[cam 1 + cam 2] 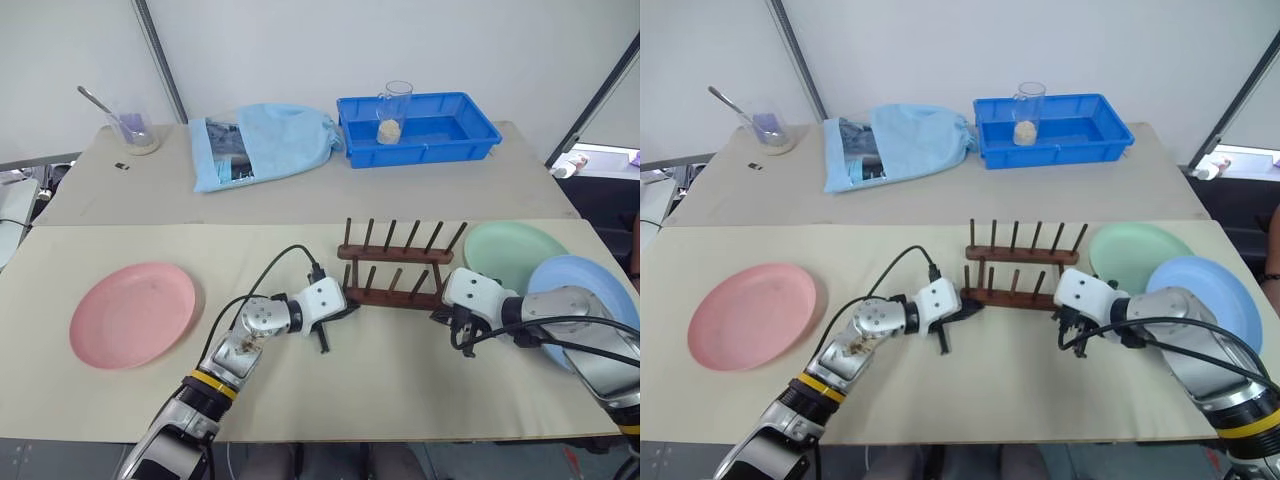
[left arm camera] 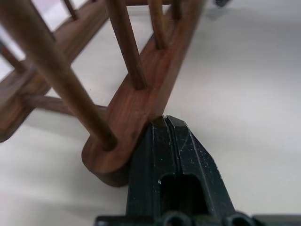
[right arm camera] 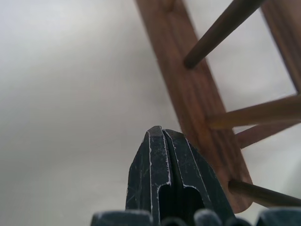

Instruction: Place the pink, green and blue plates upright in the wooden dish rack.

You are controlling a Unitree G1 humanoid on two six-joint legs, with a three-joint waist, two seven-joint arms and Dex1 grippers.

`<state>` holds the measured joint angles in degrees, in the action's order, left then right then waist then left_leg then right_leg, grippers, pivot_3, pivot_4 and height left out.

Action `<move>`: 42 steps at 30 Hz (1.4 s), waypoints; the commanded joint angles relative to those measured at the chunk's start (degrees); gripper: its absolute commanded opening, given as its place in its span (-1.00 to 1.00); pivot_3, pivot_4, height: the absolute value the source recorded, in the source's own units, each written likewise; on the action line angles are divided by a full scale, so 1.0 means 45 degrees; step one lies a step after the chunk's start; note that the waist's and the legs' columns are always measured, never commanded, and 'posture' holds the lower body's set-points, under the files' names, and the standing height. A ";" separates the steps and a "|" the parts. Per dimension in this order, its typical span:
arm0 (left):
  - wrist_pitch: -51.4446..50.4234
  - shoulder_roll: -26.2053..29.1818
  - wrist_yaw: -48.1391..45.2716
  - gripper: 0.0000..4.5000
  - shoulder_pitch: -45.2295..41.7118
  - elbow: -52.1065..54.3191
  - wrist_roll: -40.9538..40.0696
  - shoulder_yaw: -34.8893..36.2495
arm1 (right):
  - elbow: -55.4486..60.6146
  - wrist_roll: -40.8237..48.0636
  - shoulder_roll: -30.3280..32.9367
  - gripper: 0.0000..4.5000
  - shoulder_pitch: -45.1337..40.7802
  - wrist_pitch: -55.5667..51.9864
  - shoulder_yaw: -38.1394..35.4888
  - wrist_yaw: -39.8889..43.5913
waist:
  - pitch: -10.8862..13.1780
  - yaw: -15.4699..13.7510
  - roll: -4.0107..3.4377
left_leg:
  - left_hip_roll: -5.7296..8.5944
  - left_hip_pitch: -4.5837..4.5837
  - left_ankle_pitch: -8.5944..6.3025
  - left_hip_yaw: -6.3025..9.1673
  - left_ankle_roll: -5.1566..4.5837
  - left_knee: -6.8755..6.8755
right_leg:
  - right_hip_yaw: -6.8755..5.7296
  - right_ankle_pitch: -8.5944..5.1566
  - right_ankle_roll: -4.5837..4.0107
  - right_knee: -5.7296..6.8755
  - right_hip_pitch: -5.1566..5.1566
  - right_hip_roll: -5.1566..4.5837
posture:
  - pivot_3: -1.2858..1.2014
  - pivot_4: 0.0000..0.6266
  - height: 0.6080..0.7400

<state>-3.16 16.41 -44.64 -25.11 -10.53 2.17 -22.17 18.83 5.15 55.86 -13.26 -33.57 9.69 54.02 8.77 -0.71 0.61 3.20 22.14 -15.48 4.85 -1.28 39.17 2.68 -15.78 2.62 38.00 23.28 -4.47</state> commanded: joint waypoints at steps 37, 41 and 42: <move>-0.0908 0.3129 -0.0525 0.14 0.1305 0.3100 -0.2572 0.4454 | 0.1238 0.2311 -0.0138 -0.15 -0.1279 0.0972 -0.2257 0.2216 | -0.0001 0.0134 -0.0002 | -0.0006 0.0044 0.0003 -0.0004 0.0007 -0.0020 | 0.0012 0.0002 -0.0004 0.0018 0.0091 -0.0002 | 0.03 -0.52 1.00; -0.2822 0.4204 -0.0365 0.98 0.2821 0.5657 -0.4621 0.6927 | 0.2004 0.4171 0.0099 0.48 -0.1901 0.0116 -0.2730 0.3111 | 0.0000 0.0174 -0.0001 | -0.0005 0.0049 0.0001 -0.0004 0.0004 -0.0029 | 0.0017 0.0002 -0.0004 0.0012 0.0100 -0.0021 | 0.03 -0.52 1.00; -0.3634 0.4181 0.0268 1.00 0.3141 0.6093 -0.5190 0.7873 | 0.2011 0.4444 0.0035 0.63 -0.2230 0.0027 -0.2710 0.3160 | 0.0000 0.0170 -0.0001 | -0.0007 0.0052 0.0001 -0.0004 0.0005 -0.0037 | 0.0017 0.0002 -0.0004 0.0009 0.0105 -0.0025 | 0.03 -0.52 1.00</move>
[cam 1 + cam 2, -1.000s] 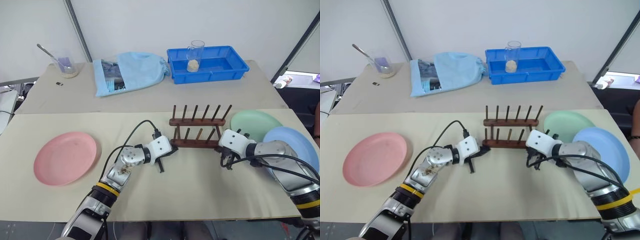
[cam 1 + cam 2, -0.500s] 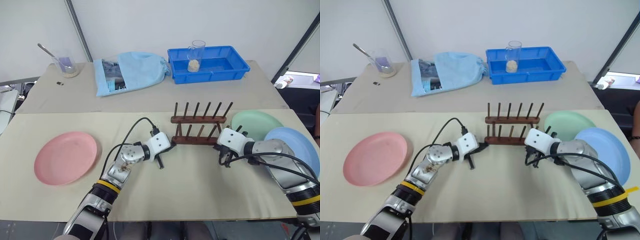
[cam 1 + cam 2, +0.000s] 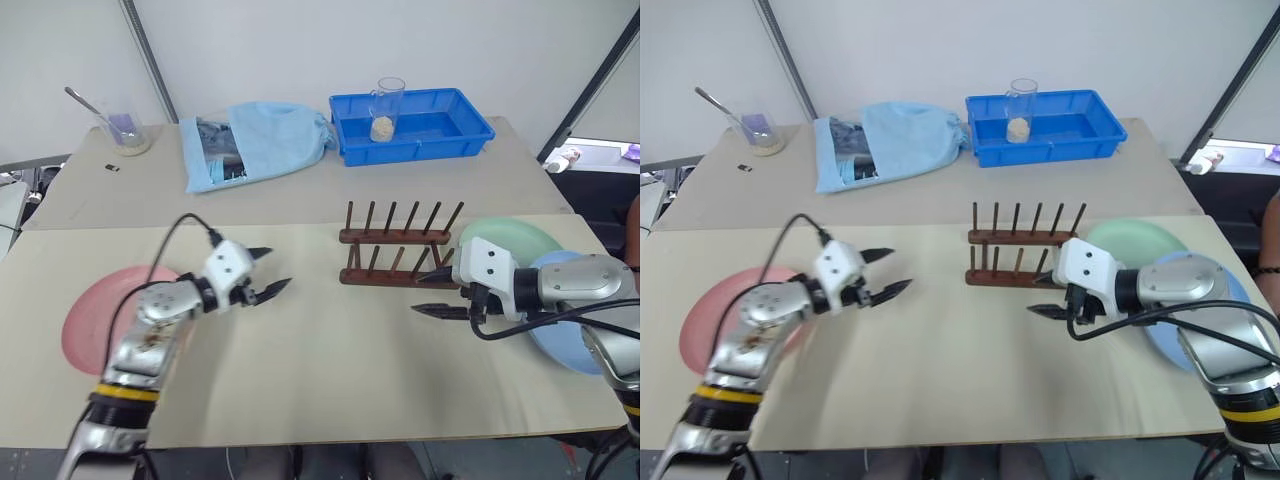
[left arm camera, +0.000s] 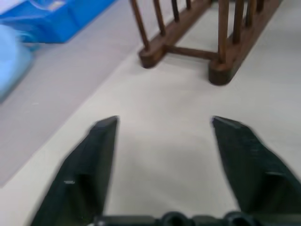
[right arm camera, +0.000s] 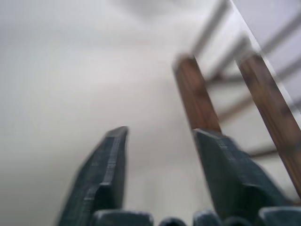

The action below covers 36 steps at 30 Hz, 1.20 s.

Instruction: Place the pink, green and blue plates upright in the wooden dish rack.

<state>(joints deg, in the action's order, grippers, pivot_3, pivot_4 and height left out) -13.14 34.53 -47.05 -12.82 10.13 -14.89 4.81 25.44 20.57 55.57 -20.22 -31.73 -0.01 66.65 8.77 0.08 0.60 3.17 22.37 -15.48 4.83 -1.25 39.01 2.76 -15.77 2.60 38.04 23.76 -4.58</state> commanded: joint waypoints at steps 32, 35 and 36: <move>-0.9081 -0.2100 1.0390 1.00 0.2977 0.0359 -0.6278 1.0379 | -0.1334 0.3152 -0.1900 0.98 -0.6419 -0.0950 0.1325 0.2324 | -0.0006 -0.0122 0.0073 | 0.0012 0.0015 0.0006 -0.0025 0.0020 -0.0024 | -0.0057 0.0021 -0.0030 0.0014 0.0082 -0.0121 | 0.03 -0.52 1.00; -0.9369 -0.2165 1.0436 1.00 0.3051 0.0447 -0.6470 1.0210 | -0.1306 0.3176 -0.2327 0.98 -0.6510 -0.0908 0.1290 0.2087 | -0.0006 -0.0147 0.0073 | 0.0014 0.0016 0.0006 -0.0025 0.0021 -0.0025 | -0.0062 0.0022 -0.0031 0.0013 0.0084 -0.0127 | 0.03 -0.52 1.00; -0.9469 -0.2212 1.0484 1.00 0.3046 0.0466 -0.6541 1.0163 | -0.1298 0.3161 -0.2420 0.98 -0.6519 -0.0893 0.1298 0.2043 | -0.0006 -0.0162 0.0073 | 0.0016 0.0016 0.0006 -0.0025 0.0022 -0.0025 | -0.0066 0.0022 -0.0031 0.0012 0.0082 -0.0131 | 0.03 -0.52 1.00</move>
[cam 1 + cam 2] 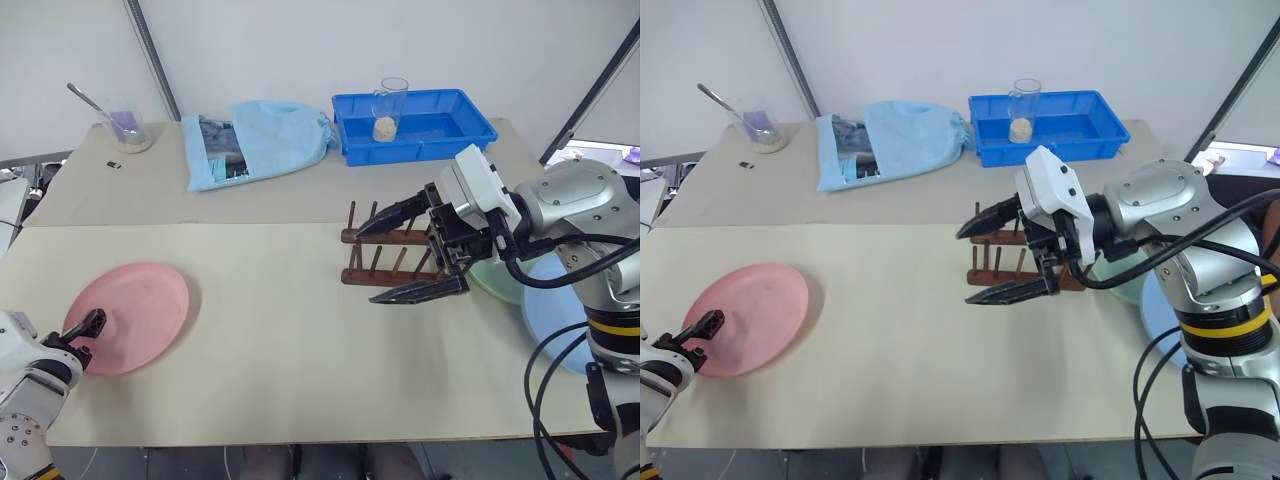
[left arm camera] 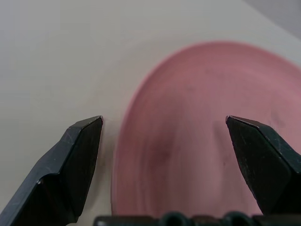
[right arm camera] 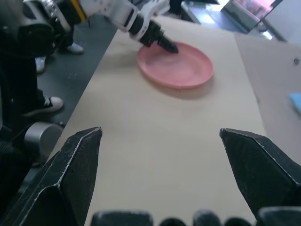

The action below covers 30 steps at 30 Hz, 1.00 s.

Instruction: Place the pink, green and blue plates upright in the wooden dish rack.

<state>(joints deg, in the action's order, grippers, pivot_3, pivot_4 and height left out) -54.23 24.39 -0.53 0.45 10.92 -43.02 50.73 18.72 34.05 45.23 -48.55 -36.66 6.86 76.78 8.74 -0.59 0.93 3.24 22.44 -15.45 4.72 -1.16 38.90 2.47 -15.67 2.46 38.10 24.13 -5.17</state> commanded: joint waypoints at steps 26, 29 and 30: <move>-0.1255 0.0101 0.1664 -0.98 -0.3278 0.0796 -0.2305 -0.0724 | 0.0070 -0.0656 -0.0693 1.00 0.0112 0.0961 -0.0028 -0.0950 | -0.0009 -0.0050 0.0047 | 0.0019 0.0005 0.0007 0.0000 0.0011 0.0006 | -0.0012 0.0011 0.0010 0.0000 -0.0002 -0.0014 | 0.03 -0.52 1.00; -0.1565 0.0041 0.2425 -0.98 -0.5118 0.0495 -0.2457 -0.1439 | -0.0012 -0.1334 -0.0838 1.00 0.0100 0.1526 0.0198 -0.1341 | -0.0012 -0.0011 0.0066 | 0.0022 0.0021 0.0013 0.0000 0.0020 0.0008 | -0.0014 0.0015 0.0013 0.0001 0.0013 -0.0008 | 0.03 -0.52 1.00; -0.1660 0.0003 0.2658 -0.98 -0.5653 0.0372 -0.2485 -0.1661 | -0.0049 -0.1560 -0.0903 1.00 0.0075 0.1734 0.0286 -0.1459 | -0.0012 -0.0009 0.0071 | 0.0029 0.0022 0.0021 -0.0001 0.0034 0.0008 | -0.0015 0.0016 0.0014 0.0007 0.0018 -0.0010 | 0.03 -0.52 1.00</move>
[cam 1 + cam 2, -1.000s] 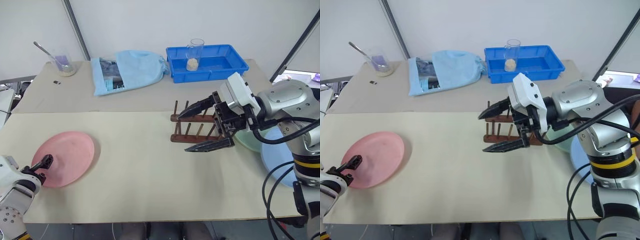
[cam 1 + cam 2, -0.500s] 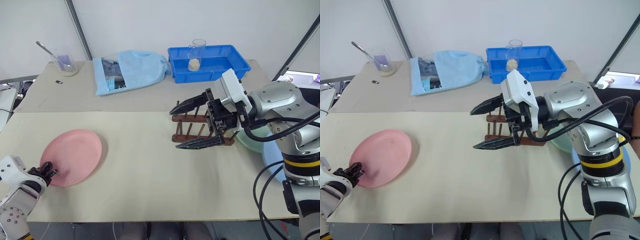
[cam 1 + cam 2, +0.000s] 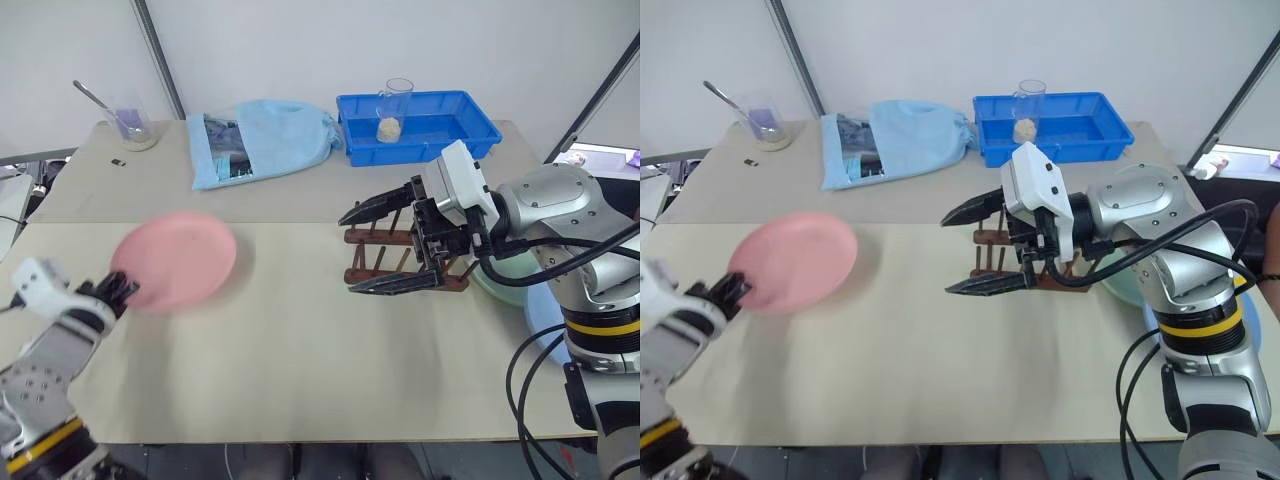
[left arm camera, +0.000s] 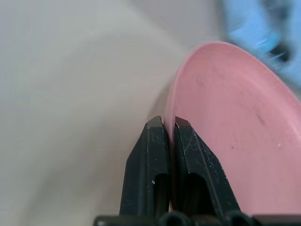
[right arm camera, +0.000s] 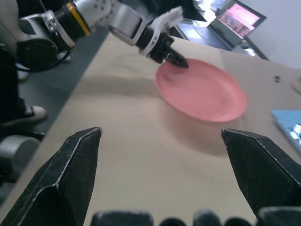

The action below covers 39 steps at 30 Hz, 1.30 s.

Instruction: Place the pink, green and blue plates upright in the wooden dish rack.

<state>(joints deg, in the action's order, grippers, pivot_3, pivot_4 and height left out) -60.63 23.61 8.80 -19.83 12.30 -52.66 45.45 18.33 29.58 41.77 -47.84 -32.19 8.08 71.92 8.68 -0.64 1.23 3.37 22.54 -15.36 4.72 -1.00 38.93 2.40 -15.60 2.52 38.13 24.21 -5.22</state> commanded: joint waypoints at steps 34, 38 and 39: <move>-0.2293 -0.0417 0.0711 -0.84 -0.6490 -0.2002 0.0170 -0.3796 | -0.5458 -1.0208 -0.3789 -0.99 -0.2761 0.7083 0.4268 -0.4259 | -0.0006 0.0701 0.0053 | 0.0065 0.0132 0.0082 -0.0023 0.0125 0.0059 | -0.0002 0.0010 0.0015 0.0197 0.0212 0.0014 | 0.03 -0.52 1.00; -0.1565 0.1236 -0.2459 -0.13 -0.6074 -0.2034 0.0347 -0.4564 | -0.5335 -1.0222 -0.3623 -1.00 -0.2828 0.7282 0.4053 -0.4130 | -0.0006 0.0765 0.0052 | 0.0061 0.0134 0.0082 -0.0023 0.0125 0.0059 | -0.0002 0.0010 0.0014 0.0209 0.0217 0.0023 | 0.03 -0.52 1.00; -0.1364 0.1630 -0.3410 0.06 -0.6050 -0.2226 0.0173 -0.4497 | -0.5269 -1.0215 -0.3528 -1.00 -0.2836 0.7300 0.3967 -0.4100 | -0.0006 0.0761 0.0053 | 0.0061 0.0135 0.0083 -0.0023 0.0127 0.0057 | -0.0003 0.0010 0.0014 0.0208 0.0220 0.0024 | 0.03 -0.52 1.00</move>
<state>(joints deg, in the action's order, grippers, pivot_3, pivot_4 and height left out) -69.25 28.26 0.69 -46.48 1.61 -50.95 25.00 -7.18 -16.71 25.40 -58.70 -0.53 28.60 53.65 8.66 2.79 1.46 3.64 23.15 -14.99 4.62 -0.43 39.19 2.38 -15.56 2.59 39.05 25.21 -5.10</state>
